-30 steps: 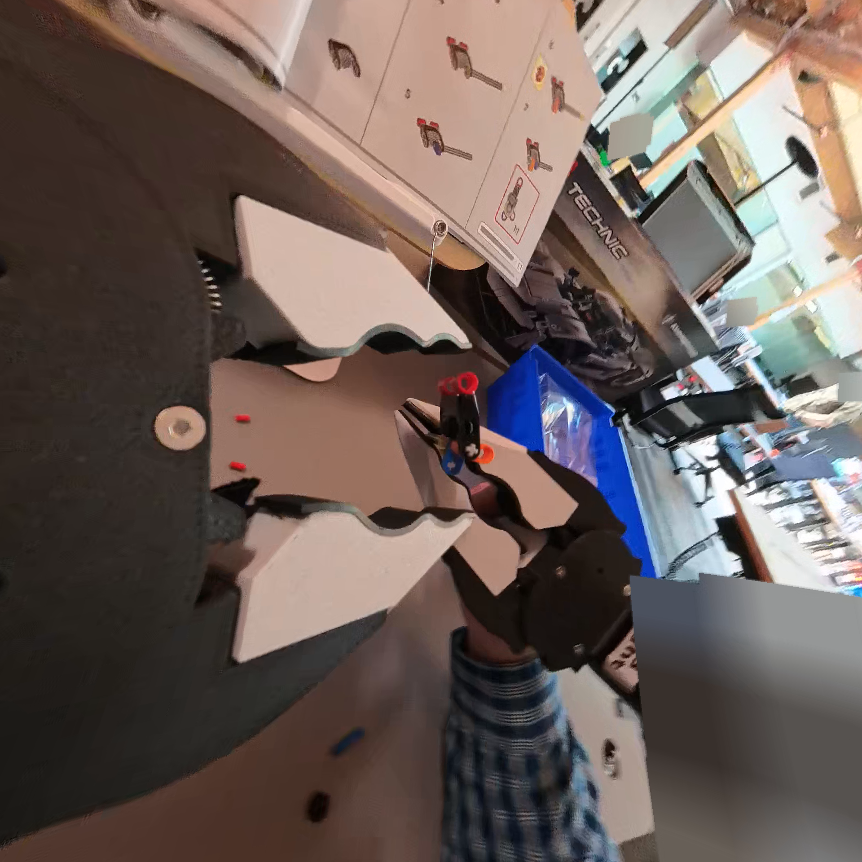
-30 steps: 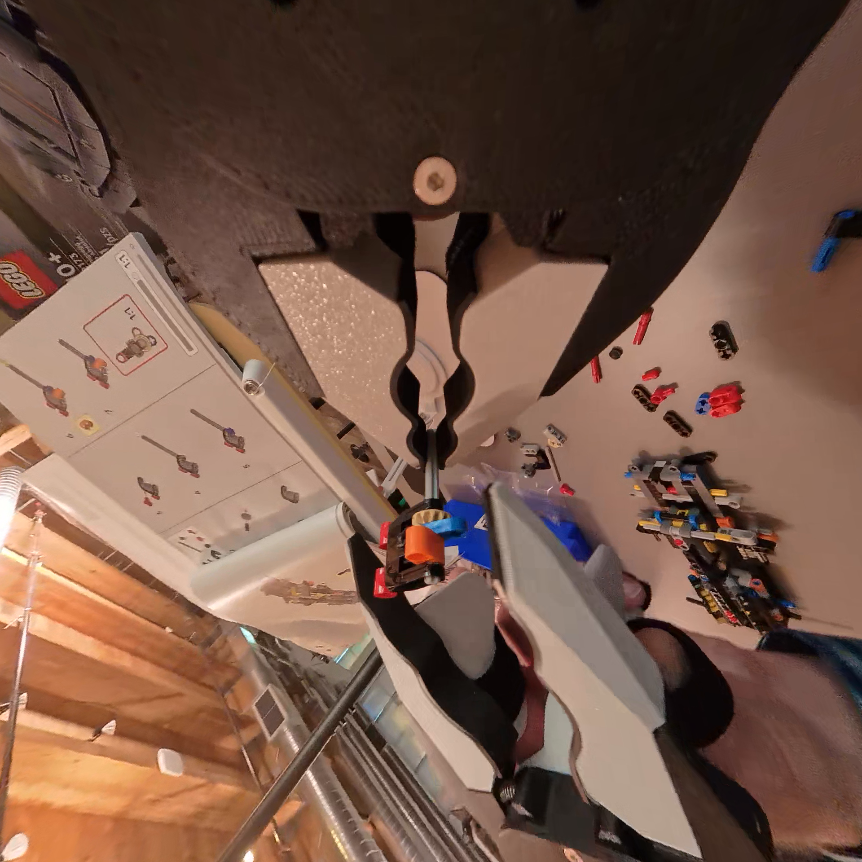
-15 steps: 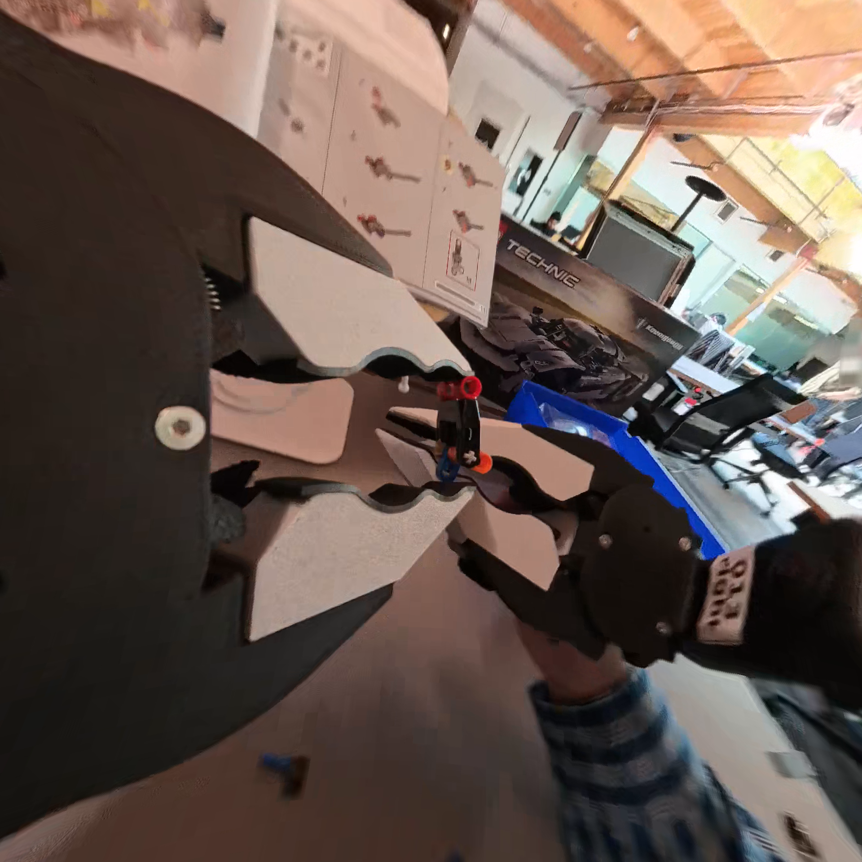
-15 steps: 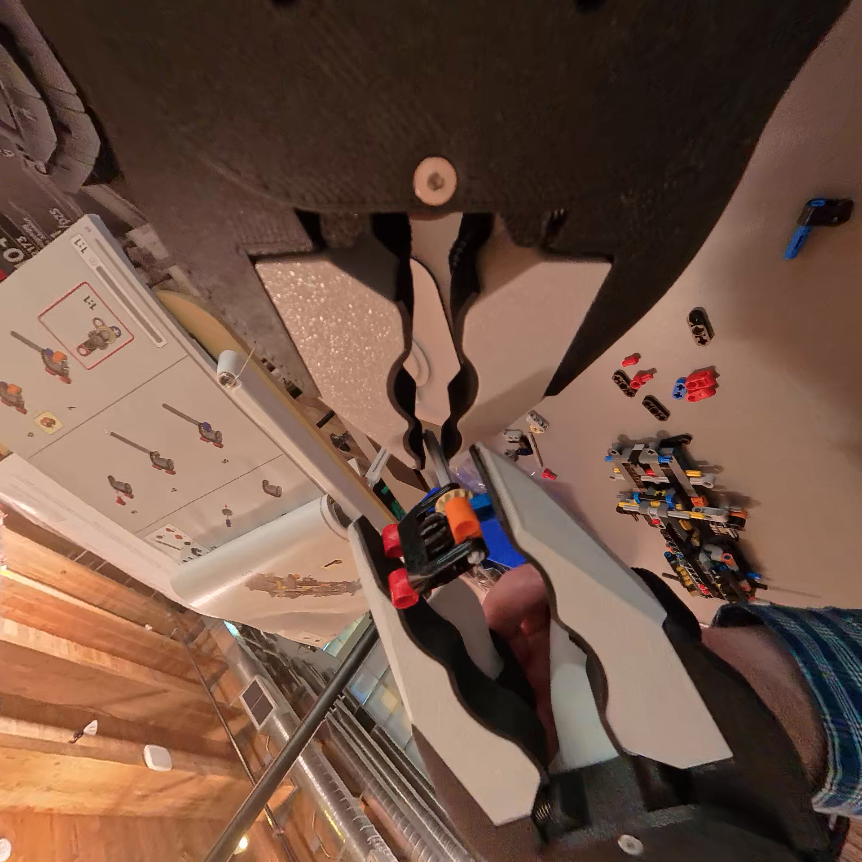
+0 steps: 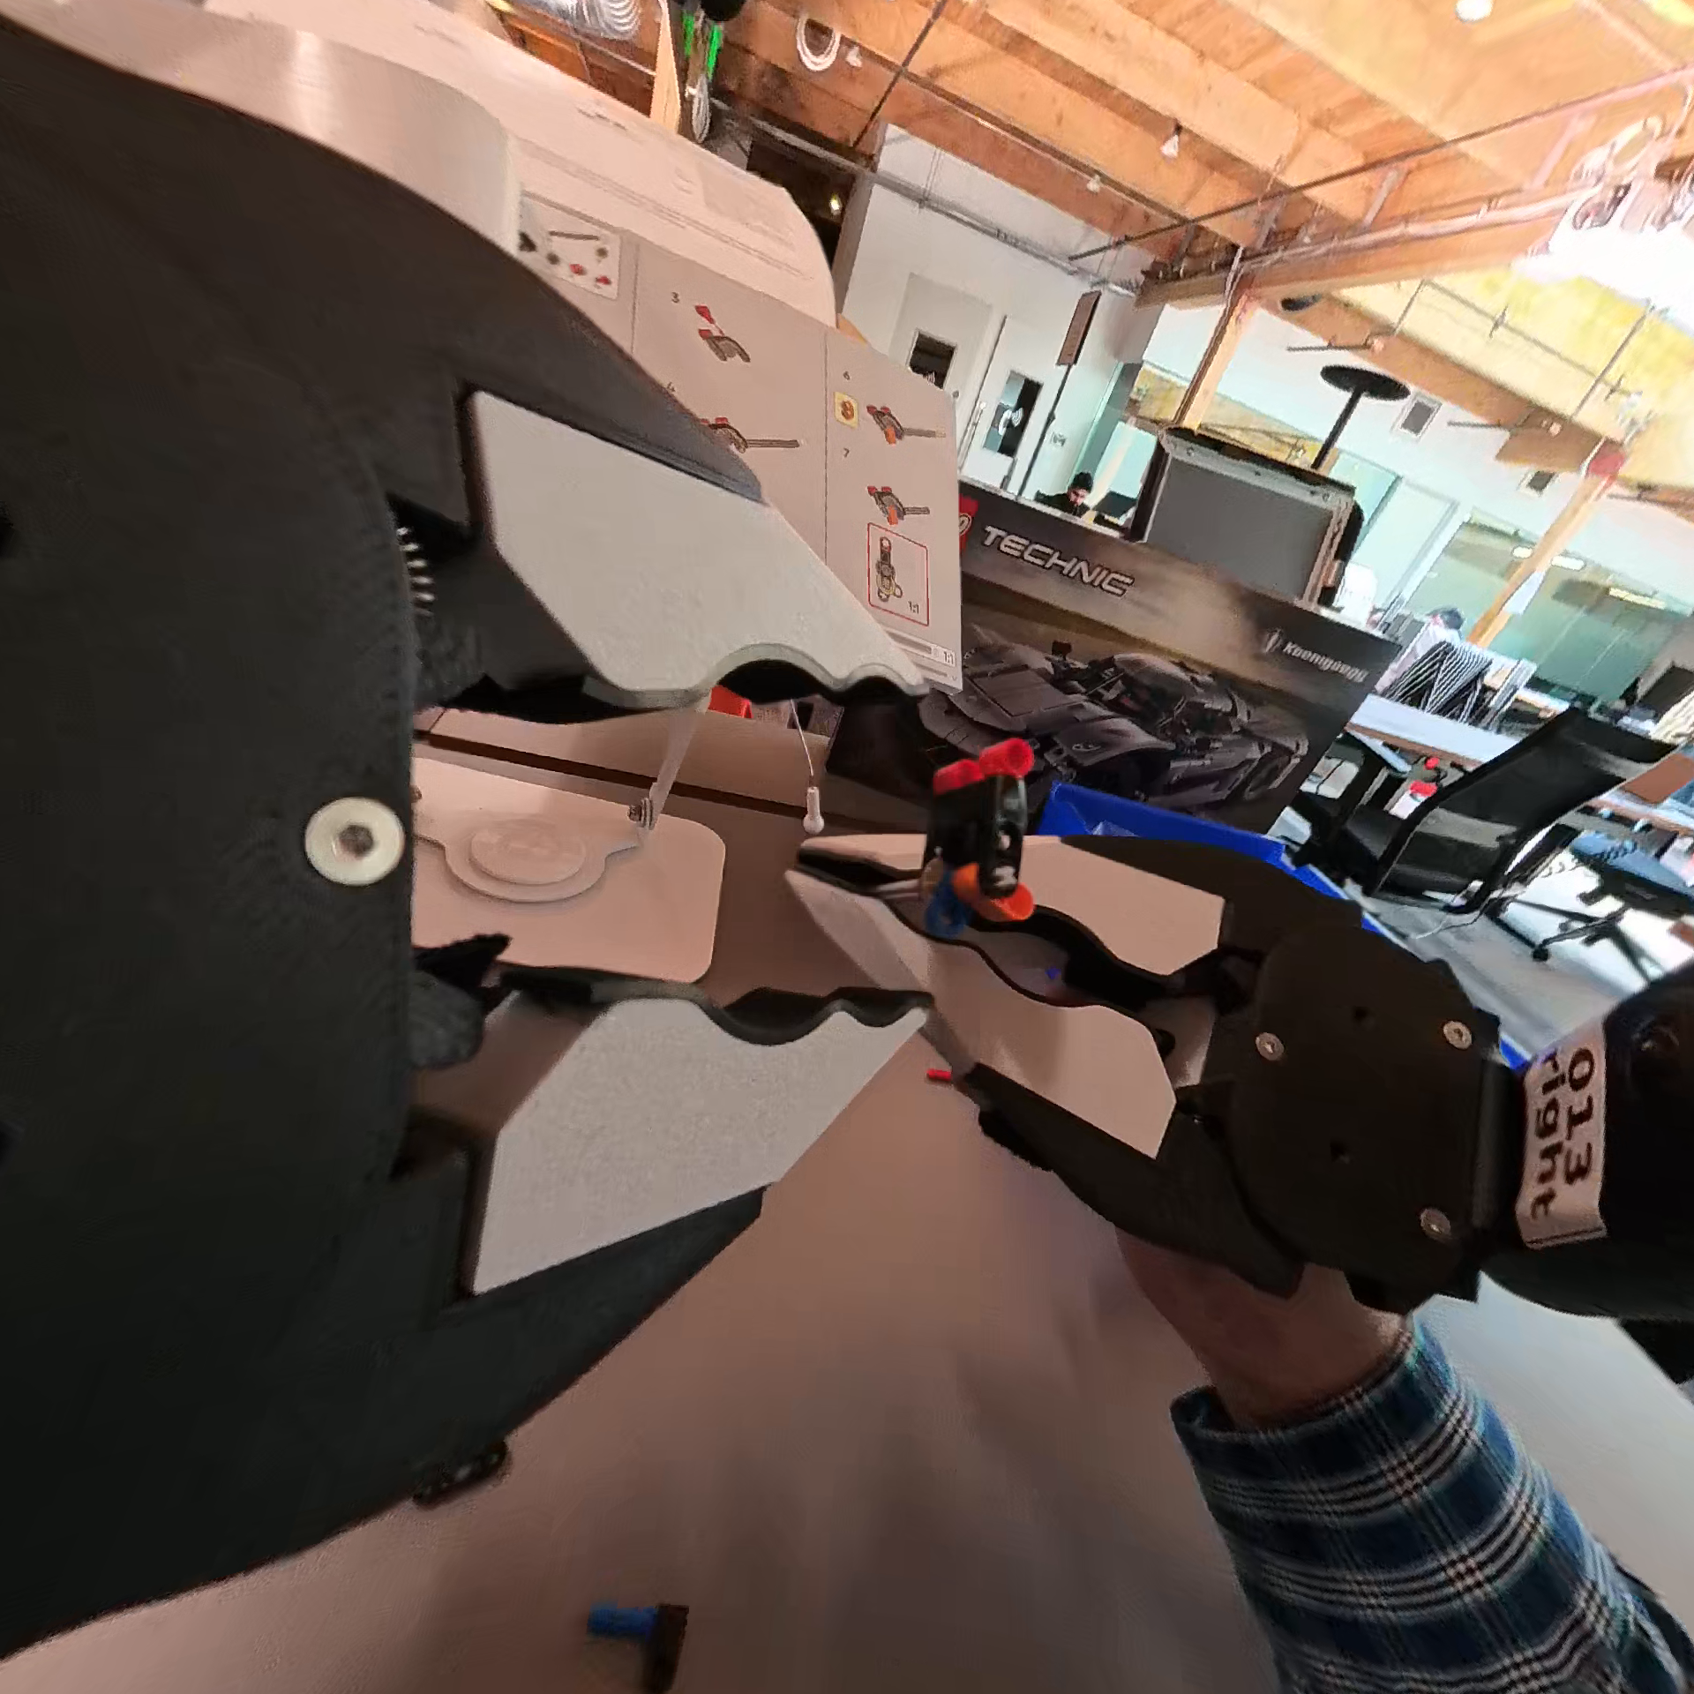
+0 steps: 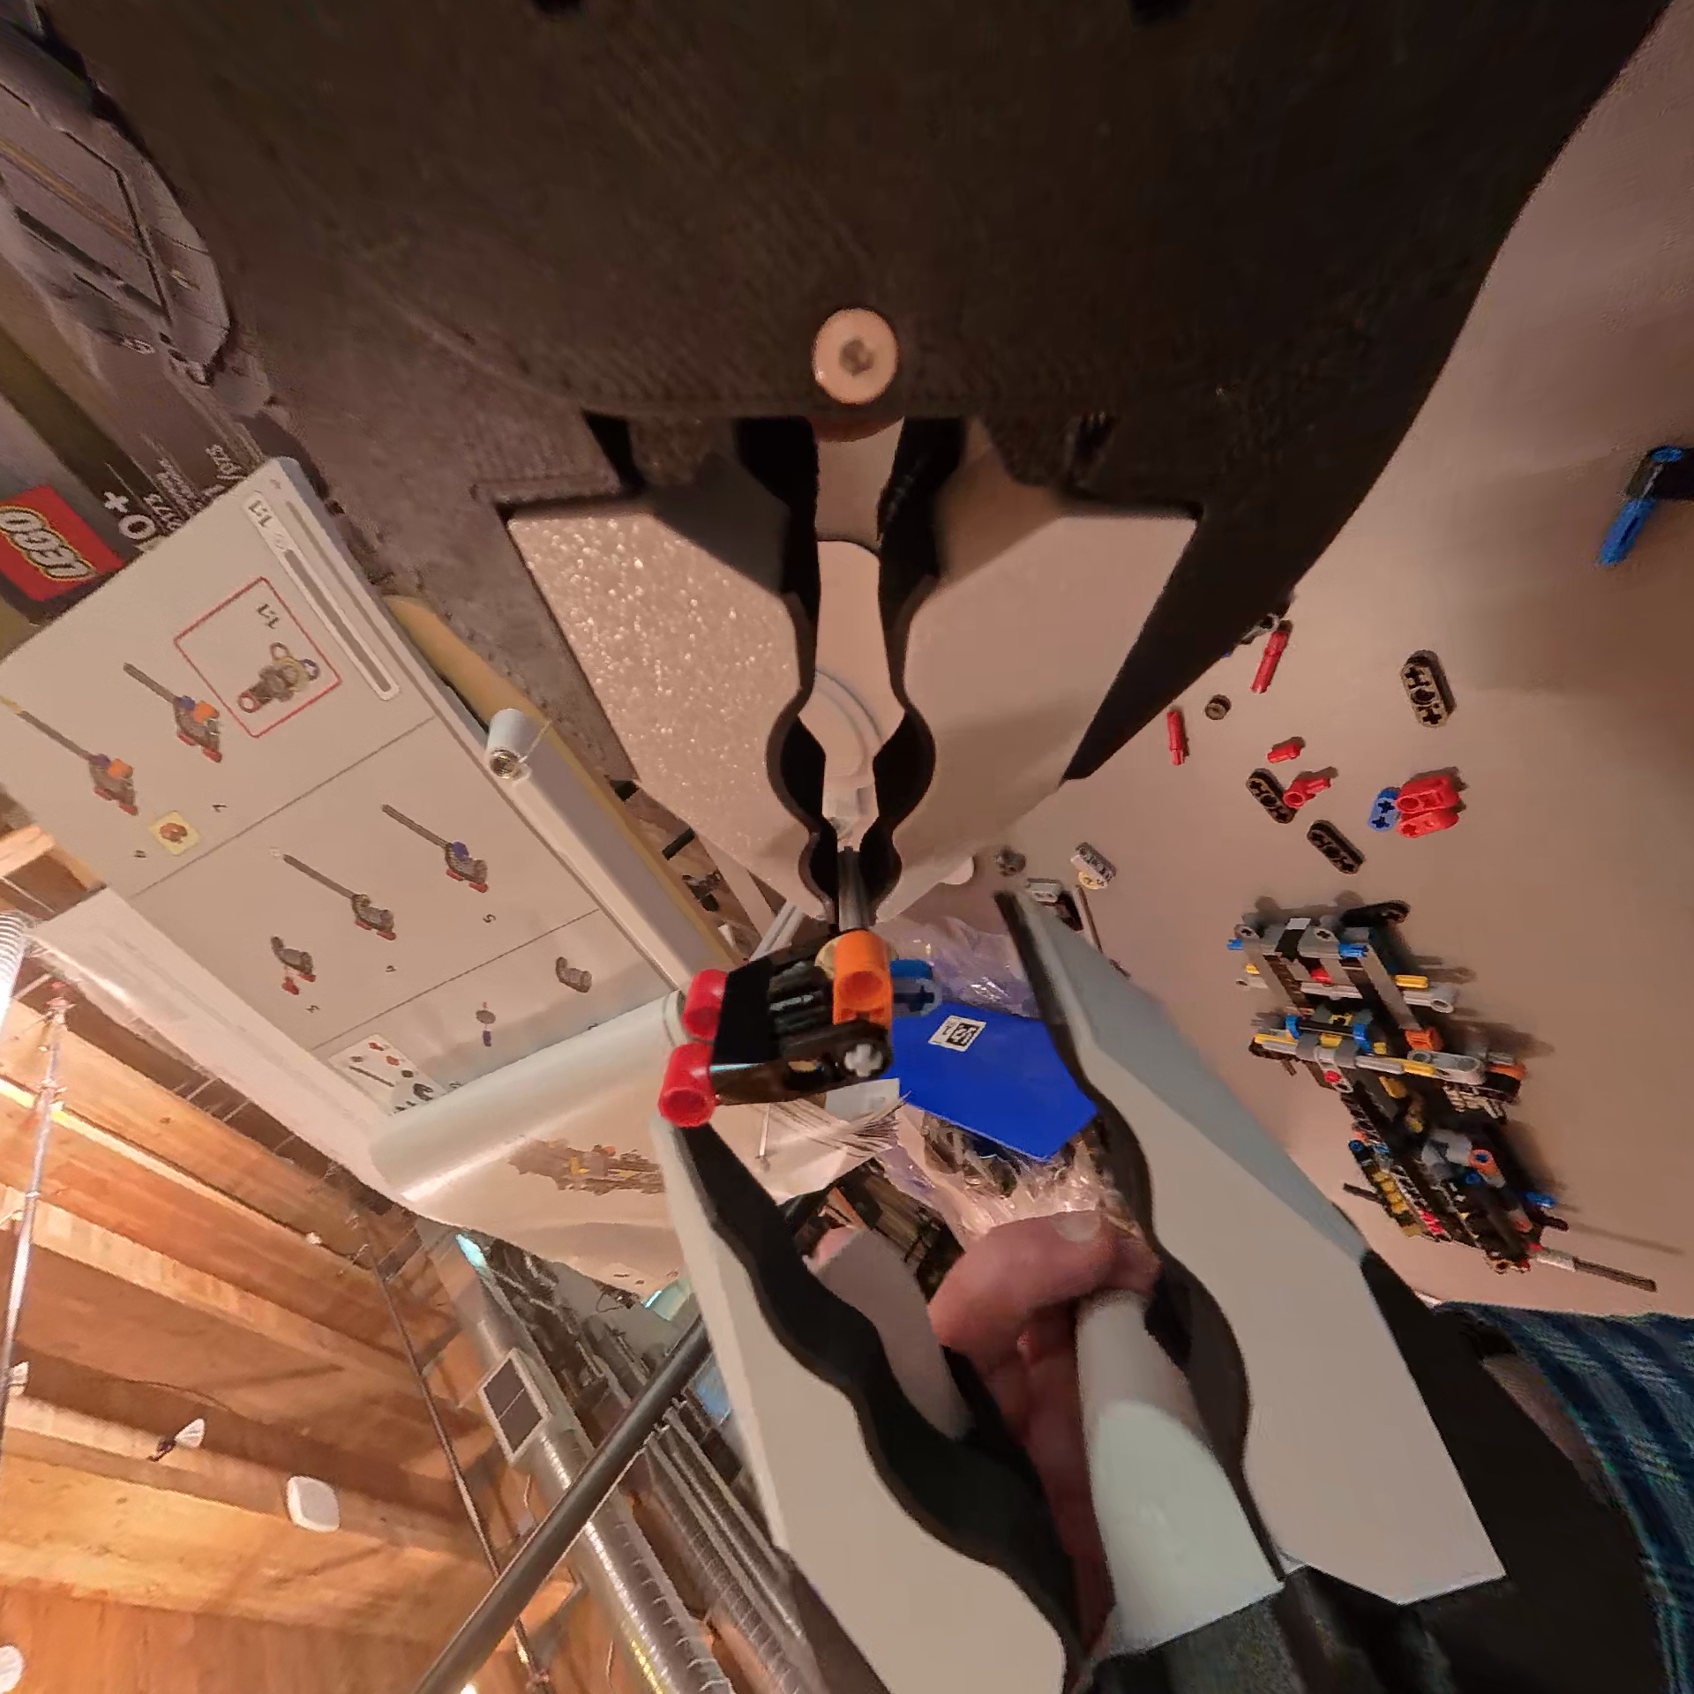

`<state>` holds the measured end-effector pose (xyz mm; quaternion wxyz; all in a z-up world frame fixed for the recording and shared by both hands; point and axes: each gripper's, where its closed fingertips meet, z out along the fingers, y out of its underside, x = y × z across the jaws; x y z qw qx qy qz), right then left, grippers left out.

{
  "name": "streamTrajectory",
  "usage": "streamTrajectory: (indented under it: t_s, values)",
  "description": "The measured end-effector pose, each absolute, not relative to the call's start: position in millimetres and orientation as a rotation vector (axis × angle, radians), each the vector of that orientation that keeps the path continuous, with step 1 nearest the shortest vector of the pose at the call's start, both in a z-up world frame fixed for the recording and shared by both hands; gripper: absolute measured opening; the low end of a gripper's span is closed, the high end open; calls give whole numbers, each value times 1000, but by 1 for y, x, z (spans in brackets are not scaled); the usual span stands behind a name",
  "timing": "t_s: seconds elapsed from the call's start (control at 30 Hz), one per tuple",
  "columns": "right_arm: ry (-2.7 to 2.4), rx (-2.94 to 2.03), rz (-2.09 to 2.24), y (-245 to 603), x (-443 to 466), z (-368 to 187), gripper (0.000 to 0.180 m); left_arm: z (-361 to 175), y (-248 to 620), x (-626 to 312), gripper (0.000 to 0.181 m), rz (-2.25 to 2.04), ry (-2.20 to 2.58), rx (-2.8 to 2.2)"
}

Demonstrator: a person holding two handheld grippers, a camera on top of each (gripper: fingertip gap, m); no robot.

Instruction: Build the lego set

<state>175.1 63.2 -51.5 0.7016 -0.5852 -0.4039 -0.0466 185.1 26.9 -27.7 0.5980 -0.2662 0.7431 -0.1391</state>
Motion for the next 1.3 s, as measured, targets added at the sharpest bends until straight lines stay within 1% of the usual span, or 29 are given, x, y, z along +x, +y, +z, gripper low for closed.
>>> streamTrajectory:
  t_s: [0.27, 0.63, 1.0, 1.3]
  values:
    - [-910, -1246, -220, 63, 182, -44, 0, -41, 33, 174, 55, -391, 1673, -696]
    - [-960, -1214, -227, 58, 177, -44, 0, -66, 43, 168, 47, -476, 1607, -834]
    - [-977, -1237, -307, 66, 180, -54, 0, -100, 50, 168, 46, -519, 1571, -981]
    - [-1000, -1255, -356, 71, 181, -62, 0, -100, 57, 168, 41, -540, 1472, -1024]
